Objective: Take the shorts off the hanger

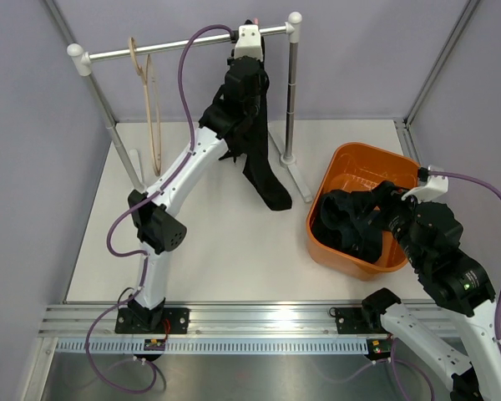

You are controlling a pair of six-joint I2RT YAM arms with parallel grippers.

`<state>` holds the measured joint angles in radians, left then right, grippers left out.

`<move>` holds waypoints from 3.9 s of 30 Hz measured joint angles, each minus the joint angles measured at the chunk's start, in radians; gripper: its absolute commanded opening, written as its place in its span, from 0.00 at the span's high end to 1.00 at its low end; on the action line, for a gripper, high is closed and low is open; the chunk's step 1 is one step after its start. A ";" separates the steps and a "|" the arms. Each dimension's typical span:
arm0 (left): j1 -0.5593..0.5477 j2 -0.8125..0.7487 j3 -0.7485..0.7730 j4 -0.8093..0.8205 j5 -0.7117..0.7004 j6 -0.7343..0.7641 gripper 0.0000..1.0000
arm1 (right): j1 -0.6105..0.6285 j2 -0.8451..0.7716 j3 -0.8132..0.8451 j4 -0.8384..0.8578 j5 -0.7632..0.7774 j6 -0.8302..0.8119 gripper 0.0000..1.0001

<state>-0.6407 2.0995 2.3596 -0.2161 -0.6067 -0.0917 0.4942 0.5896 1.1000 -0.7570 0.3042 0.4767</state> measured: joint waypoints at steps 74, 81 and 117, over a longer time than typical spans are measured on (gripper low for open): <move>-0.077 -0.732 -0.530 -0.650 0.642 0.003 1.00 | 0.039 0.455 0.154 0.172 -0.211 -0.060 0.28; -0.110 -0.770 -0.615 -0.643 0.650 0.002 1.00 | 0.196 0.583 0.251 0.201 -0.181 -0.062 0.28; -0.225 -0.960 -0.739 -0.628 0.615 0.005 1.00 | 0.177 0.804 0.514 0.064 0.087 -0.027 1.00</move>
<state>-0.8658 1.1397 1.6211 -0.8444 0.0078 -0.0868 0.6712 1.3933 1.6138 -0.6930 0.3916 0.4492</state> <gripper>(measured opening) 0.061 0.025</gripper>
